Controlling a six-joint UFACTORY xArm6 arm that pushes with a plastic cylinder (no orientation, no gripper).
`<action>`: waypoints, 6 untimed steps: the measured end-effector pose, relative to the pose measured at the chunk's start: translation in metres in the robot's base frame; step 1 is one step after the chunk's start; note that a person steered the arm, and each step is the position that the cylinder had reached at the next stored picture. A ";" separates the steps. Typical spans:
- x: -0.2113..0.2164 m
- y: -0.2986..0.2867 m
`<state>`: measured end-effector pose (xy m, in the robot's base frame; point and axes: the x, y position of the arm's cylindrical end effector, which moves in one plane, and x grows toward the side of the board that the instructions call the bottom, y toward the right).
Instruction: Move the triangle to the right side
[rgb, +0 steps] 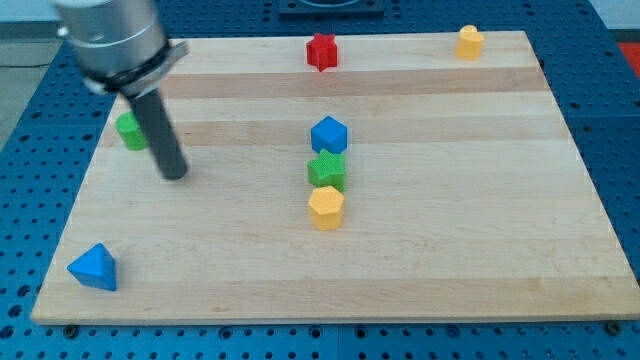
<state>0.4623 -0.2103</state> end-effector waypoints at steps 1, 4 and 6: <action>0.040 -0.044; 0.129 -0.069; 0.129 -0.012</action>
